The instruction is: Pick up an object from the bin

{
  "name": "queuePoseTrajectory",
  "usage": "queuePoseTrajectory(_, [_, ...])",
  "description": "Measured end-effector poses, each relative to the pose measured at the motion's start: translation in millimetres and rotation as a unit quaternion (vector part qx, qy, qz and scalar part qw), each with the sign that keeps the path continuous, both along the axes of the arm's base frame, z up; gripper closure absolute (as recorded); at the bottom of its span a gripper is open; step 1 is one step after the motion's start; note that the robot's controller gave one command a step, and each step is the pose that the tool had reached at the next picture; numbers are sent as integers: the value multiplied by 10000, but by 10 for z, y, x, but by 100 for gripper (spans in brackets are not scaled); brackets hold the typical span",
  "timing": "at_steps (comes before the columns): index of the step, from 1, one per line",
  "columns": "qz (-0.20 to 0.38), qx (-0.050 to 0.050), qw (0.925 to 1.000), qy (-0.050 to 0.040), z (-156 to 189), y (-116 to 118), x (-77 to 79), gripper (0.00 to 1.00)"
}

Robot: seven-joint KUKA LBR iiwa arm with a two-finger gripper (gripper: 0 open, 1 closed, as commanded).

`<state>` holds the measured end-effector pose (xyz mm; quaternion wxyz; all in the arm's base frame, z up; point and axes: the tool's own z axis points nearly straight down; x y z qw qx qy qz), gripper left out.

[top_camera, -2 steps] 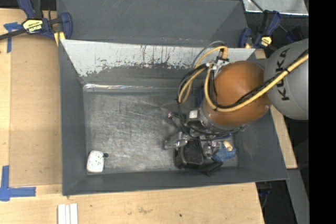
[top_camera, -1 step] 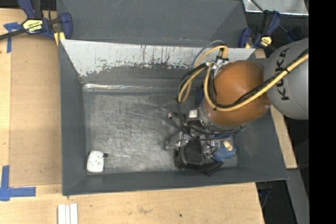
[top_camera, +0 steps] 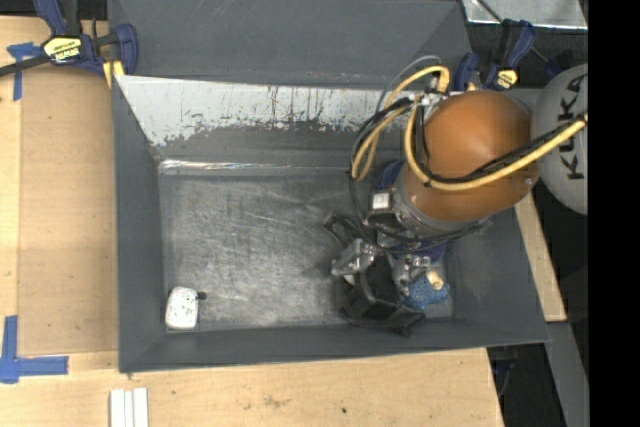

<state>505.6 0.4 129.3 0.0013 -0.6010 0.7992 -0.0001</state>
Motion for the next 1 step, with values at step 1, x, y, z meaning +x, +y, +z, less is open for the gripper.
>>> queuePoseTrajectory(1, [-11,0,10000,9,304,1,-3,100])
